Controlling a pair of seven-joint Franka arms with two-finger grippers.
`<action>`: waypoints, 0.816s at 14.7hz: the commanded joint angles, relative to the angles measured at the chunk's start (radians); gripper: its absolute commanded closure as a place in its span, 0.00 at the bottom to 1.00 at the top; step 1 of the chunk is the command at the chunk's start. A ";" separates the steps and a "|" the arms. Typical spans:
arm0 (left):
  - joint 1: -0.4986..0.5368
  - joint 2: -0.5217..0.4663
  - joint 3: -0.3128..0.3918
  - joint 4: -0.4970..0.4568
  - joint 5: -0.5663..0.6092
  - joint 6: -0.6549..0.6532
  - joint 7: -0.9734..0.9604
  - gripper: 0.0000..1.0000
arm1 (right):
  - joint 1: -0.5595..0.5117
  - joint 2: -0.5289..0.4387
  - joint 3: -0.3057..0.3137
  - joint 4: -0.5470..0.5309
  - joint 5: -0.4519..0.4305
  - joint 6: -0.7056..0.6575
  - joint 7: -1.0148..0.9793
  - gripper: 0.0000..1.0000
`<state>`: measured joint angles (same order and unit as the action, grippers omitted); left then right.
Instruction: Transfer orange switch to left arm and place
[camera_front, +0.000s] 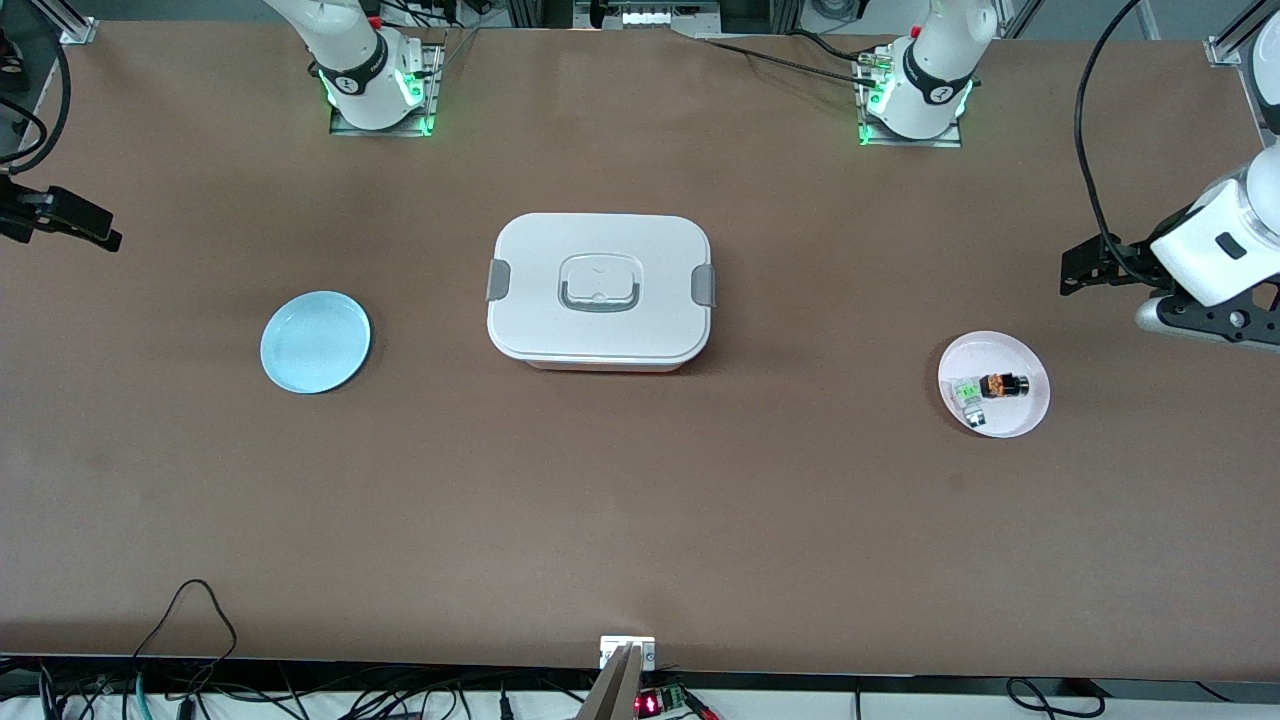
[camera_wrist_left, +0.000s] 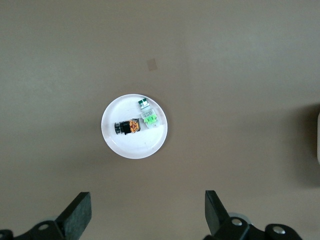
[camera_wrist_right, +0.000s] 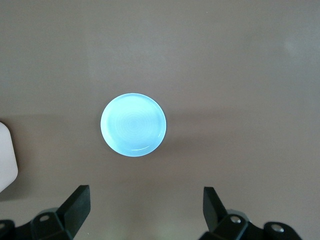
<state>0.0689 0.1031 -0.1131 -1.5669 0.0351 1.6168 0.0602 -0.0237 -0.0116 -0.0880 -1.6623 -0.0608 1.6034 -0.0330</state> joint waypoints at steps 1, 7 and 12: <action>-0.046 -0.193 0.049 -0.278 -0.020 0.179 -0.054 0.00 | 0.001 -0.070 -0.003 -0.082 0.010 0.030 0.013 0.00; -0.049 -0.183 0.067 -0.269 -0.017 0.170 -0.056 0.00 | 0.001 -0.068 -0.001 -0.071 0.010 0.015 0.015 0.00; -0.051 -0.174 0.049 -0.248 -0.014 0.146 -0.059 0.00 | 0.001 -0.068 -0.003 -0.071 0.010 0.013 0.013 0.00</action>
<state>0.0243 -0.0679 -0.0617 -1.8260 0.0337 1.7763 0.0115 -0.0239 -0.0570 -0.0881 -1.7125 -0.0608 1.6120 -0.0327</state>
